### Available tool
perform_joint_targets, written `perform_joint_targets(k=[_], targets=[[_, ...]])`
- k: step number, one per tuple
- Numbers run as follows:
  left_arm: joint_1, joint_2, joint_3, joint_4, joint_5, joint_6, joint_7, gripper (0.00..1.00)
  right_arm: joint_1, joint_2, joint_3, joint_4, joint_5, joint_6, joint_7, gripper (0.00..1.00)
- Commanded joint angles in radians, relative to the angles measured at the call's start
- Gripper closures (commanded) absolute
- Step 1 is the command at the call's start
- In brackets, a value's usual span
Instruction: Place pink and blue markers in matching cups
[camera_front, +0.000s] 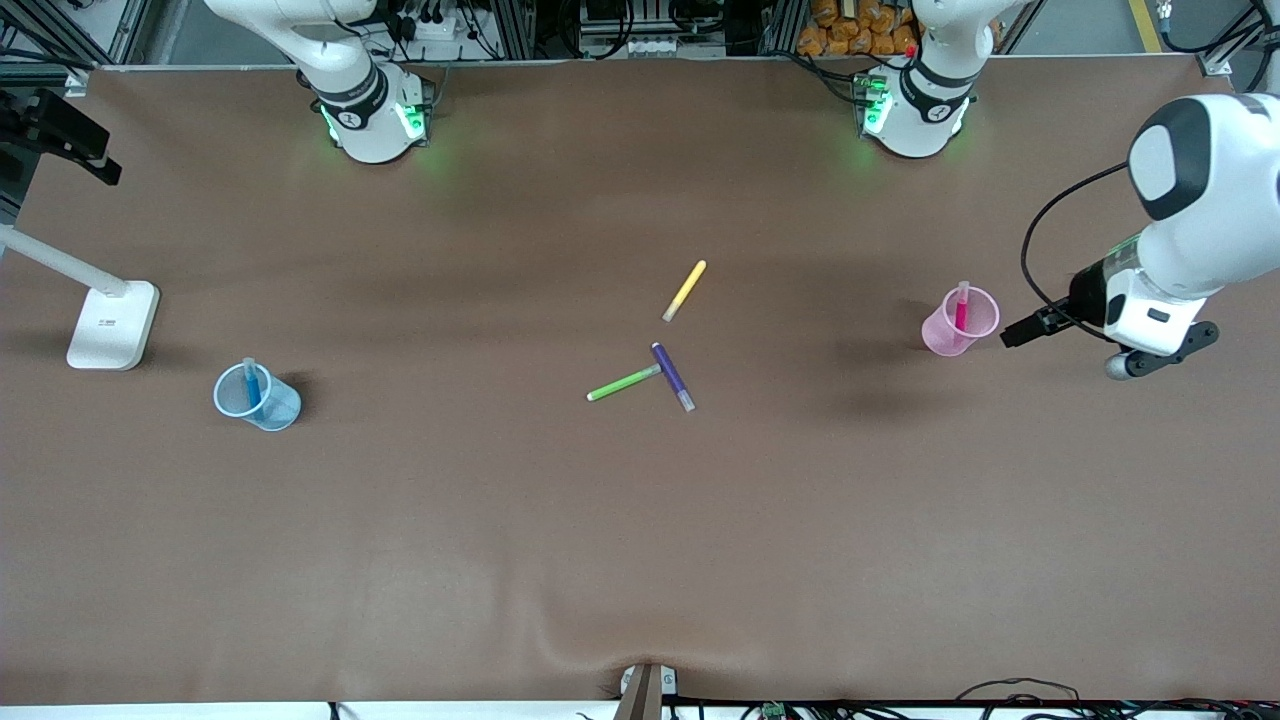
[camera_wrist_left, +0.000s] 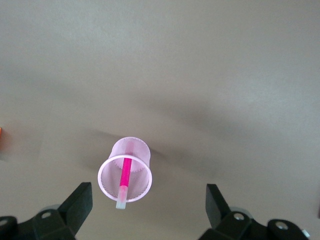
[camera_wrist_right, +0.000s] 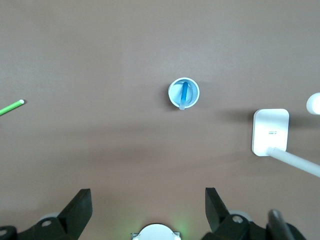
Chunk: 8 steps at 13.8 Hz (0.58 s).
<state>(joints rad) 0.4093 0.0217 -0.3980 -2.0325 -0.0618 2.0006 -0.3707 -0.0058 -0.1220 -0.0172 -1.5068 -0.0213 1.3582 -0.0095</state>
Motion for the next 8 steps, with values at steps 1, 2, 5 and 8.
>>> perform_joint_targets(k=[1, 2, 5, 8], targets=[[0.008, -0.006, -0.002, 0.076, 0.017, -0.078, 0.000, 0.00, -0.025, 0.044, 0.006, 0.051, -0.014, 0.001, -0.027, 0.00], [0.005, -0.006, -0.002, 0.118, 0.017, -0.113, 0.000, 0.00, -0.026, 0.045, 0.006, 0.059, -0.011, -0.001, -0.027, 0.00], [0.006, -0.003, -0.004, 0.213, 0.075, -0.192, 0.024, 0.00, -0.026, 0.047, 0.006, 0.060, 0.009, -0.002, -0.020, 0.00], [0.011, -0.006, 0.007, 0.262, 0.079, -0.226, 0.102, 0.00, -0.034, 0.047, 0.005, 0.060, 0.037, -0.016, -0.010, 0.00]])
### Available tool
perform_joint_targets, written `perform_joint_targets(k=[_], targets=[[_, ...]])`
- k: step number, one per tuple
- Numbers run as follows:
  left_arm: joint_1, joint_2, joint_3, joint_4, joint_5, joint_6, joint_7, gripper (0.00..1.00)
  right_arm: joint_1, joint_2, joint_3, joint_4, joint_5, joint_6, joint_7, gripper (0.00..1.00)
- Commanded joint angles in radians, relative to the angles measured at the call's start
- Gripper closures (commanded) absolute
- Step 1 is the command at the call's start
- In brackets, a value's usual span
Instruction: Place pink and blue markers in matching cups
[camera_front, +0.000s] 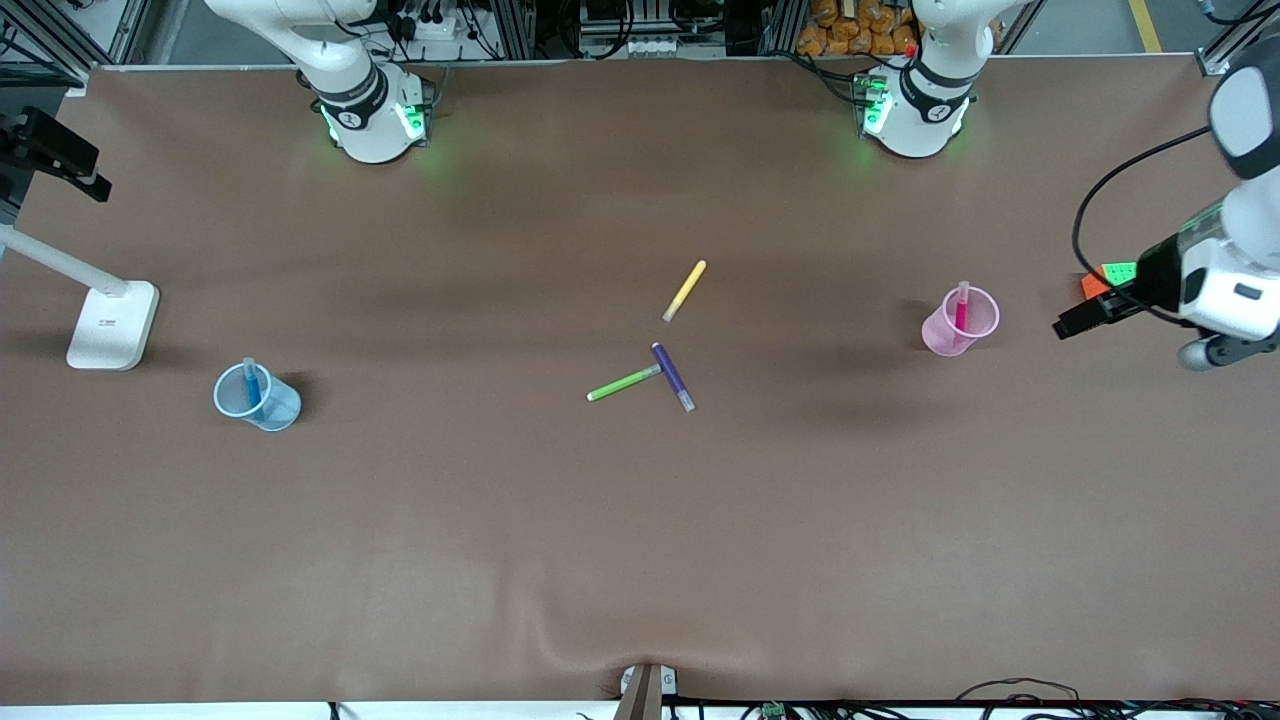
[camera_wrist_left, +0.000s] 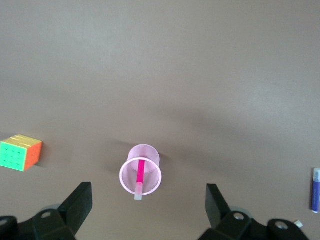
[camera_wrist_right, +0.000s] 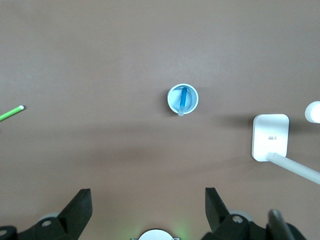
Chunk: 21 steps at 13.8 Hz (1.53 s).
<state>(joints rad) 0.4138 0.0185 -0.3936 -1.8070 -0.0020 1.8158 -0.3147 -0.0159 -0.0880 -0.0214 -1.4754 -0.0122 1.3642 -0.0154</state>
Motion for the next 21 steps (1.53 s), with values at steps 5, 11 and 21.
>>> perform_joint_targets(k=[5, 11, 21], targets=[[0.008, -0.006, -0.002, 0.158, 0.020, -0.183, 0.063, 0.00, -0.032, 0.011, 0.008, 0.027, 0.061, -0.028, 0.026, 0.00], [0.008, -0.008, -0.010, 0.248, 0.020, -0.273, 0.063, 0.00, -0.036, 0.011, 0.008, 0.026, 0.061, -0.036, 0.025, 0.00], [-0.079, -0.063, 0.076, 0.238, 0.023, -0.277, 0.174, 0.00, -0.038, 0.011, 0.004, 0.026, 0.061, -0.048, 0.017, 0.00]])
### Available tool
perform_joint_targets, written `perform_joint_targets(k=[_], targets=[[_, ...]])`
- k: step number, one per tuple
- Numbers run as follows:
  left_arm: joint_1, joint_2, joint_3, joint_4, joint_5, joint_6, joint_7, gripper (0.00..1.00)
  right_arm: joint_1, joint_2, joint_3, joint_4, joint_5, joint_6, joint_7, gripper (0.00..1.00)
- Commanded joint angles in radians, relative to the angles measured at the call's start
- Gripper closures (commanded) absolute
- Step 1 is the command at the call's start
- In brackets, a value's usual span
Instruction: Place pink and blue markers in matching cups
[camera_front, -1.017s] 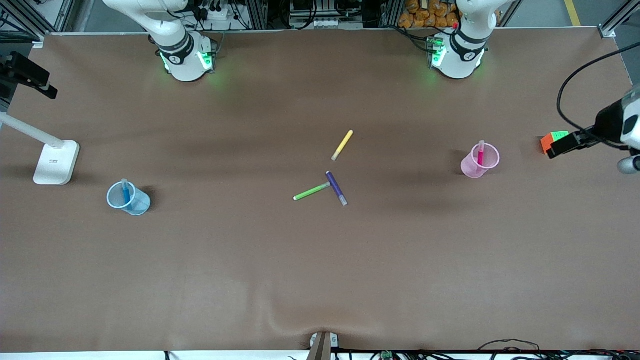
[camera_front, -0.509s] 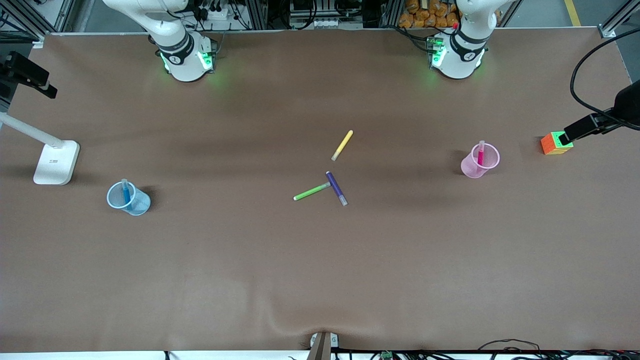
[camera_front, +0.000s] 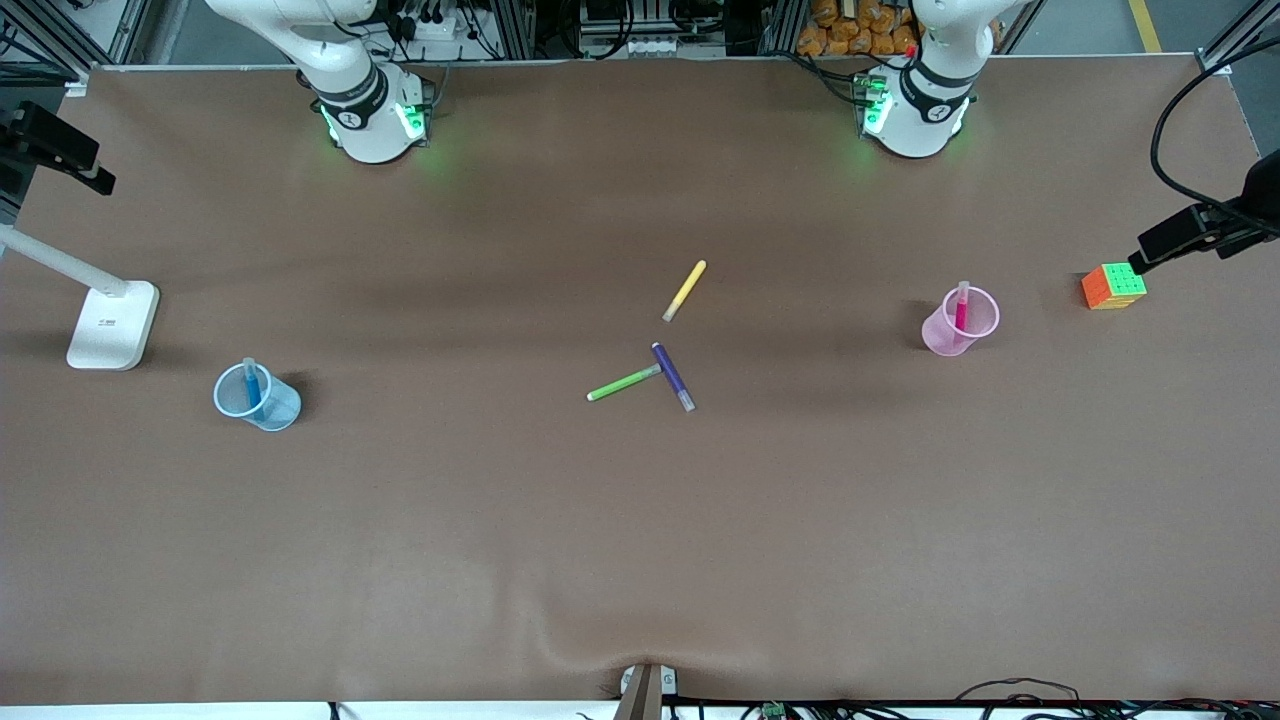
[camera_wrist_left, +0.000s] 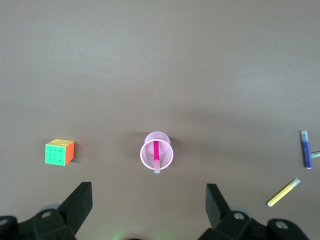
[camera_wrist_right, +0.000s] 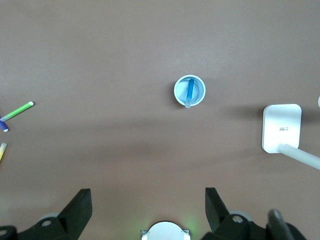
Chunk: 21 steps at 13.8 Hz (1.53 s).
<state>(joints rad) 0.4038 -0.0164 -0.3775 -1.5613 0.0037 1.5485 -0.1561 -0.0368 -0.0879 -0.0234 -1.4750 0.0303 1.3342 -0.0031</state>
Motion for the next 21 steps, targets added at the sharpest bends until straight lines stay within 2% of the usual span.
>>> perform_joint_targets(k=[1, 2, 3, 6, 8, 21], targets=[[-0.148, -0.039, 0.143, -0.028, 0.018, -0.011, 0.015, 0.00, -0.017, 0.011, 0.007, 0.025, 0.019, -0.018, 0.005, 0.00], [-0.199, -0.074, 0.187, -0.073, 0.018, -0.005, 0.015, 0.00, -0.017, 0.011, 0.007, 0.025, 0.019, -0.018, 0.005, 0.00], [-0.223, -0.097, 0.201, -0.109, 0.018, 0.007, 0.015, 0.00, -0.017, 0.011, 0.007, 0.024, 0.019, -0.018, 0.003, 0.00], [-0.318, -0.149, 0.277, -0.167, 0.018, 0.019, 0.015, 0.00, -0.017, 0.011, 0.007, 0.025, 0.019, -0.018, 0.005, 0.00], [-0.352, -0.194, 0.293, -0.222, 0.018, 0.033, 0.015, 0.00, -0.017, 0.011, 0.007, 0.025, 0.019, -0.018, 0.003, 0.00], [-0.353, -0.185, 0.313, -0.158, 0.021, -0.021, 0.029, 0.00, -0.018, 0.011, 0.007, 0.024, 0.019, -0.018, 0.003, 0.00]])
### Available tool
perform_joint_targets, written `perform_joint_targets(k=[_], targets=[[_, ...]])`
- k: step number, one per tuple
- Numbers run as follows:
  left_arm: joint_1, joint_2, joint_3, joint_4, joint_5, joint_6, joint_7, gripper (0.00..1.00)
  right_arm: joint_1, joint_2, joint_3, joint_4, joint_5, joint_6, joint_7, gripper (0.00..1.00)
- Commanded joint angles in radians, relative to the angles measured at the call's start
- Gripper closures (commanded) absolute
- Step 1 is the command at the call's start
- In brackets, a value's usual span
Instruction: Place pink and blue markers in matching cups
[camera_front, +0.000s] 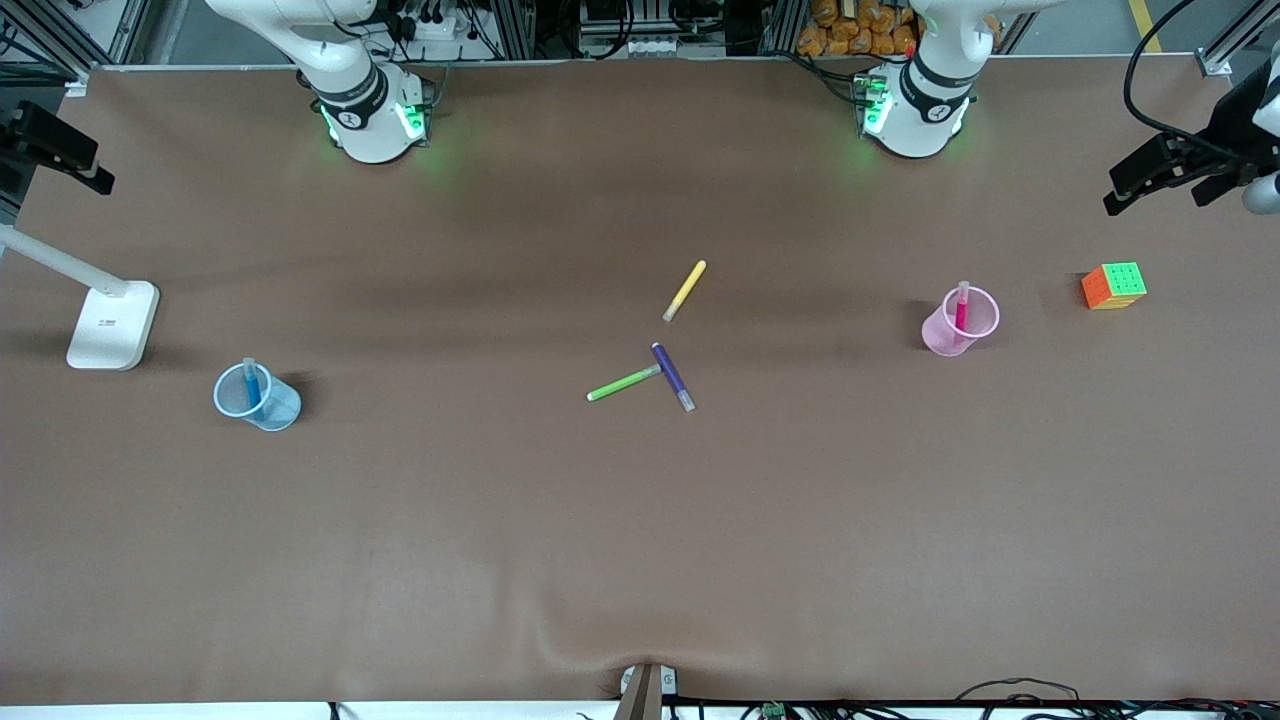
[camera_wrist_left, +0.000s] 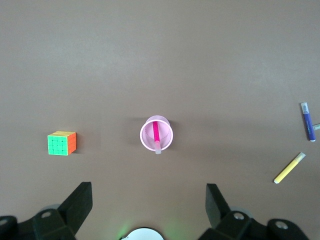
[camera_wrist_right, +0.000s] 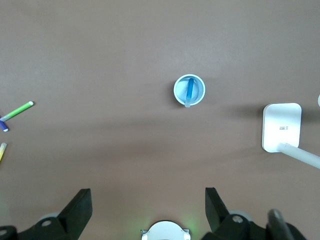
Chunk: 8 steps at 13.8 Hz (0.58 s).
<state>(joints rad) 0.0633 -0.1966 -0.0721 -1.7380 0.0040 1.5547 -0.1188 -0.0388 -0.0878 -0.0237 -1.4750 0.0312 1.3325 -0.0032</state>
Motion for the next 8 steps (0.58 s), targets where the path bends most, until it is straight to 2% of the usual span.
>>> perform_joint_targets(k=[1, 8], targets=[[-0.013, -0.006, 0.008, 0.020, 0.019, -0.036, -0.008, 0.00, -0.016, 0.011, 0.007, 0.024, 0.018, -0.016, 0.003, 0.00], [-0.014, -0.006, 0.008, 0.026, 0.019, -0.048, -0.007, 0.00, -0.016, 0.011, 0.007, 0.024, 0.018, -0.016, 0.003, 0.00]])
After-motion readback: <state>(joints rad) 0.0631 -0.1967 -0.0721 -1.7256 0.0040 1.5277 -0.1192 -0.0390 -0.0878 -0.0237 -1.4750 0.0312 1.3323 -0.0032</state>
